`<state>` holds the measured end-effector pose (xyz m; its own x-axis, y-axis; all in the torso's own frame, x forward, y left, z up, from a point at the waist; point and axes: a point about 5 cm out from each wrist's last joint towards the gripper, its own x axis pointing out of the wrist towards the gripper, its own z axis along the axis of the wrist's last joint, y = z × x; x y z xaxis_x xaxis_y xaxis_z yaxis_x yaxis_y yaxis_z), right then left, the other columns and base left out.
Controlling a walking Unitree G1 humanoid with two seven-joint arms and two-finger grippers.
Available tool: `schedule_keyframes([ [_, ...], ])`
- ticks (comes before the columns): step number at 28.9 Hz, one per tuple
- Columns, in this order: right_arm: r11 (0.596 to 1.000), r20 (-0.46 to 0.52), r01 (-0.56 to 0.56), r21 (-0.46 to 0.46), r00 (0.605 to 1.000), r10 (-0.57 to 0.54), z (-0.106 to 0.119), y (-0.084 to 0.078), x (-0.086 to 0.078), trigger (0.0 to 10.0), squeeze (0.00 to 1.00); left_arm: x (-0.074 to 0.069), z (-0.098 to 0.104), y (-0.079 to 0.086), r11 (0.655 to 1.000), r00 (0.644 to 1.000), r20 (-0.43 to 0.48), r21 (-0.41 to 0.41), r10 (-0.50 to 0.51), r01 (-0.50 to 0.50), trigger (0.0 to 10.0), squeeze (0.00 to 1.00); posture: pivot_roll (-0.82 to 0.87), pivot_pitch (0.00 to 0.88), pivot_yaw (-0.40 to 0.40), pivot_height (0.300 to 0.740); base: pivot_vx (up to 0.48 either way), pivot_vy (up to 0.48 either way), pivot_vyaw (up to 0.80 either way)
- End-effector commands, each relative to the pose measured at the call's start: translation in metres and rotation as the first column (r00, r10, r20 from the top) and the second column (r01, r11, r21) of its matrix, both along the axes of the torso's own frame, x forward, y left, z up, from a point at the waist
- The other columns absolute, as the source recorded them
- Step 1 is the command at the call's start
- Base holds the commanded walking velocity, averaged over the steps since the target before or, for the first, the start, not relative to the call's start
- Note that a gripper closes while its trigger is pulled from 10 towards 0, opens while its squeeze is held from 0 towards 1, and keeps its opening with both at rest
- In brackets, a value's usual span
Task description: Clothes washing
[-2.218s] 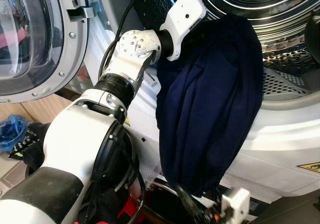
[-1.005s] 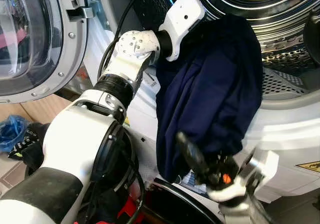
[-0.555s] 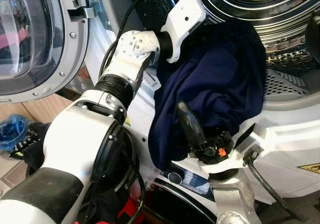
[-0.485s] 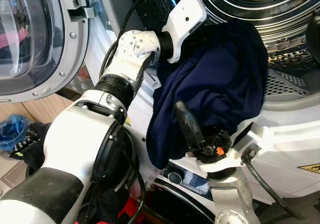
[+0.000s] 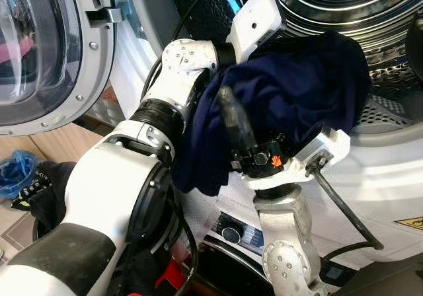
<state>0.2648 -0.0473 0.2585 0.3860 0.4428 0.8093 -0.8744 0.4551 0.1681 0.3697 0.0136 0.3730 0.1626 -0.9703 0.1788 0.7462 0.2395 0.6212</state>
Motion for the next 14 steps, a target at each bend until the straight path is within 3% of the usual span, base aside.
schedule_keyframes([
  [1, 0.982, -0.046, 0.121, 0.146, 0.992, -0.115, 0.012, -0.022, 0.013, 10.0, 0.00, -0.012, 0.002, -0.014, 0.987, 0.990, 0.039, 0.090, -0.135, 0.131, 10.0, 0.00, 0.06, 0.091, 0.021, 0.740, 0.000, 0.000, 0.00],
  [5, 0.975, -0.044, 0.144, 0.167, 0.989, -0.138, 0.018, -0.026, 0.019, 10.0, 0.00, -0.017, 0.011, -0.015, 0.982, 0.982, 0.069, 0.077, -0.177, 0.171, 10.0, 0.00, 0.06, 0.091, 0.017, 0.740, 0.000, 0.000, 0.00],
  [10, 0.965, -0.065, 0.208, 0.160, 0.978, -0.200, 0.019, -0.034, 0.029, 10.0, 0.00, -0.028, 0.039, -0.013, 0.971, 0.962, 0.137, 0.000, -0.236, 0.239, 10.0, 0.00, 0.07, 0.090, 0.015, 0.740, 0.000, 0.000, 0.00],
  [11, 0.955, -0.089, 0.251, 0.157, 0.967, -0.240, 0.017, -0.039, 0.033, 10.0, 0.00, -0.031, 0.043, -0.012, 0.961, 0.951, 0.140, 0.024, -0.275, 0.275, 10.0, 0.00, 0.07, 0.091, 0.017, 0.740, 0.000, 0.000, 0.00],
  [14, 0.934, -0.134, 0.327, 0.146, 0.942, -0.308, 0.014, -0.047, 0.040, 10.0, 0.00, -0.031, 0.038, -0.010, 0.965, 0.949, 0.180, 0.094, -0.258, 0.244, 10.0, 0.00, 0.07, 0.091, 0.017, 0.740, 0.000, 0.000, 0.00],
])
